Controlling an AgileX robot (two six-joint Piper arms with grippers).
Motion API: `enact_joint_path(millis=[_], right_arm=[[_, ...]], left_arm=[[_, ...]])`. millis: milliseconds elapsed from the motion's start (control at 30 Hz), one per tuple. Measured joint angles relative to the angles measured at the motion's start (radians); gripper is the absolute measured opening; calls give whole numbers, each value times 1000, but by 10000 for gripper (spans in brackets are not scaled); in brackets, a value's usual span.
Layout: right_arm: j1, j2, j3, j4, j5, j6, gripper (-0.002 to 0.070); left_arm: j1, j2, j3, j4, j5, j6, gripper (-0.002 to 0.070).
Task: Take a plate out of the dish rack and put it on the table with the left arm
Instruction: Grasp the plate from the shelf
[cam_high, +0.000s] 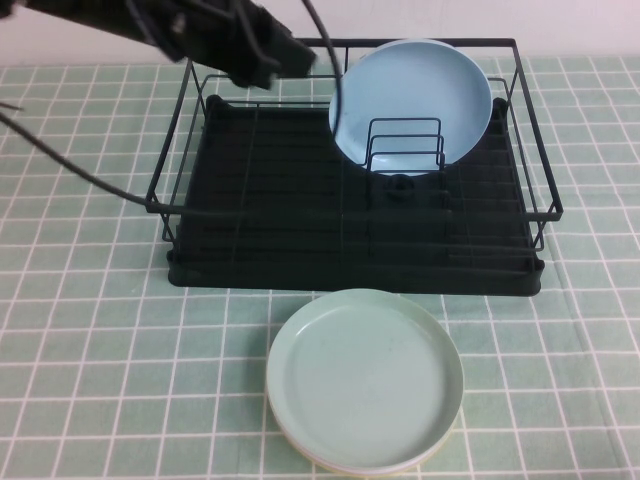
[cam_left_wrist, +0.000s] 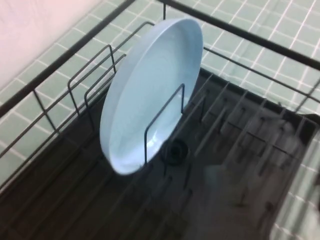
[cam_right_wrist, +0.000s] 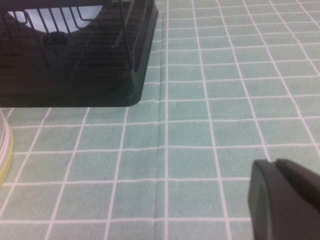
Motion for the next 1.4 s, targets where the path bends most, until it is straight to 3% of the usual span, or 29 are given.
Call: enact_joint_path(millis=[100,233,367,867,1400], right_arm=[[0,0,0,0,0,0,-18],[0,0,0,0,0,0,-18],[0,0,0,0,0,0,-18],[0,0,0,0,0,0,-18],[0,0,0,0,0,0,-18]], left_arm=[[-36,55,-18,6,-85,0,474],[-71,111,-25,6,-262,20,551],[-91,162,-29,-16,-373,76,564],[-130,288,-46,-206,-529,322,567],[-130,456,-179,-294,-553,352,566]])
